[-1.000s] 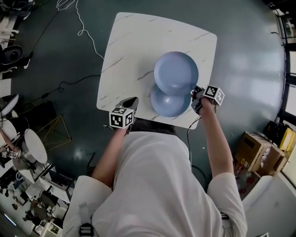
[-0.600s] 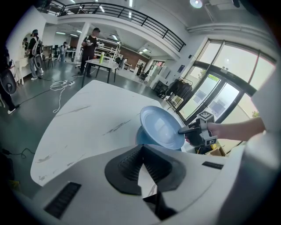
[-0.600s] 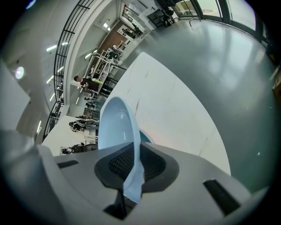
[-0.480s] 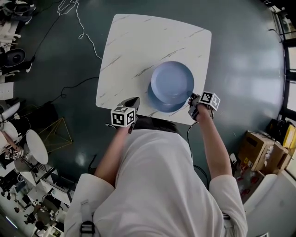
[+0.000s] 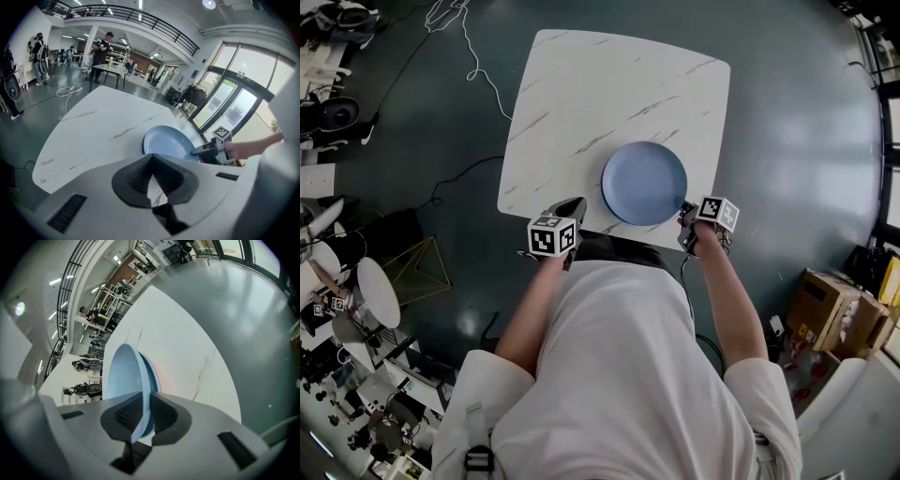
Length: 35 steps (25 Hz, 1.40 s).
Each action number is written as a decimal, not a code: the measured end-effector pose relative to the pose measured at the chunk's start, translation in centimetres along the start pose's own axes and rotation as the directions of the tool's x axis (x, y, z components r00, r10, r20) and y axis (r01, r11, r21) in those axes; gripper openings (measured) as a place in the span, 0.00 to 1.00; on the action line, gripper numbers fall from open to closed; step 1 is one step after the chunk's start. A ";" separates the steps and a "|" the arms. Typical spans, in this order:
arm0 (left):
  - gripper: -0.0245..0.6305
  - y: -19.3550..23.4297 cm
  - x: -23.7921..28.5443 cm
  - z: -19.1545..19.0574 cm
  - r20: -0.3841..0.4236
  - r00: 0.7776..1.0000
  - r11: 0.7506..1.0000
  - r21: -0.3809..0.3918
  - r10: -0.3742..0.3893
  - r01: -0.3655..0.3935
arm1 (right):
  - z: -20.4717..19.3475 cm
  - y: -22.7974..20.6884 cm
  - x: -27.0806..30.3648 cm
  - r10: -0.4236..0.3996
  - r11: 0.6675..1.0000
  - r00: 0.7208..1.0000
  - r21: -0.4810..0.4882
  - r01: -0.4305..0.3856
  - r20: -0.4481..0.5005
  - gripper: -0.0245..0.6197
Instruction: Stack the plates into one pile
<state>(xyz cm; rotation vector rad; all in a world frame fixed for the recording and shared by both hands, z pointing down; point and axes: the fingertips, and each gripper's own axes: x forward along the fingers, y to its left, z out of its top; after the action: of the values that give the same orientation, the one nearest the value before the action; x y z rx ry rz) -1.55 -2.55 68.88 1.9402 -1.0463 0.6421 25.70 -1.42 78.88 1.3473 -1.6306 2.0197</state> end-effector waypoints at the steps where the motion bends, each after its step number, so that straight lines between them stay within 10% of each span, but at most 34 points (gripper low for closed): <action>1: 0.06 0.1 0.0 -0.1 0.000 1.000 1.000 -0.003 0.003 -0.003 | -0.2 0.0 0.2 -0.004 1.000 1.000 -0.007 0.004 -0.004 0.11; 35: 0.06 0.9 -4.8 -1.8 0.044 0.999 0.999 0.043 -0.001 0.000 | -3.4 4.8 -8.0 0.179 0.970 0.951 -0.205 -0.128 0.254 0.10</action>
<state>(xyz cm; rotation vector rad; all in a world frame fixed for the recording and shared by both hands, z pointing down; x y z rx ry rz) -4.98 0.72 66.66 1.9995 -1.0670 0.6288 25.31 2.68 69.83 1.5224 -2.0456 1.7659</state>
